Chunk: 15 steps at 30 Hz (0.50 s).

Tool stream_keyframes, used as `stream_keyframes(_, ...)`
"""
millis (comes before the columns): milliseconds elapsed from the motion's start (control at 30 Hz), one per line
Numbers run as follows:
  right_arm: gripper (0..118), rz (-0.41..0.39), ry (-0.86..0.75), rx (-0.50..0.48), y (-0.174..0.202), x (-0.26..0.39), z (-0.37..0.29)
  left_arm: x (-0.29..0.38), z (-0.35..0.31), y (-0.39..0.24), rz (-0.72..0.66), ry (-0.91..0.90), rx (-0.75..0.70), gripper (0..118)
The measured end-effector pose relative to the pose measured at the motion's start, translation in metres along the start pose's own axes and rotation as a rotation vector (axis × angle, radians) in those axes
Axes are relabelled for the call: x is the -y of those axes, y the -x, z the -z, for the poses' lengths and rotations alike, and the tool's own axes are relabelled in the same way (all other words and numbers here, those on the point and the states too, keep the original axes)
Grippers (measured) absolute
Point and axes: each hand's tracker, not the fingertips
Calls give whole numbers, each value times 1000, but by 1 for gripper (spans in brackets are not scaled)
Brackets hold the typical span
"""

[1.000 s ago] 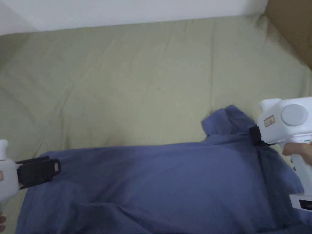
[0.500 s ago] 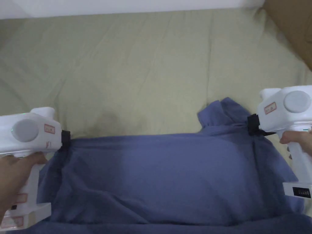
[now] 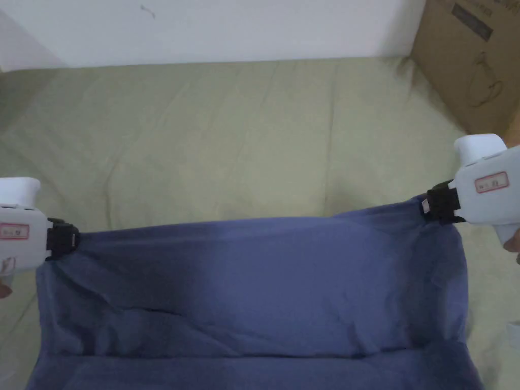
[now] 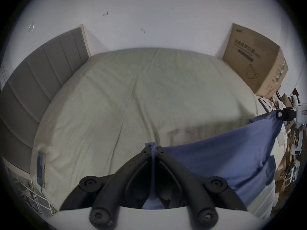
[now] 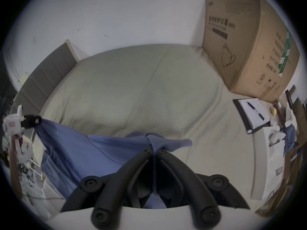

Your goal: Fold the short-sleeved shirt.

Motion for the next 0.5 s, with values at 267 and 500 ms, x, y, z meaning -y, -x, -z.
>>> stream_keyframes(267,1,-5,28,-23,19,130,-86,107,-75,7,2,-8,18,0)
stream_keyframes(500,2,97,130,-33,23,241,-35,192,-49,11,-39,123,35,2)
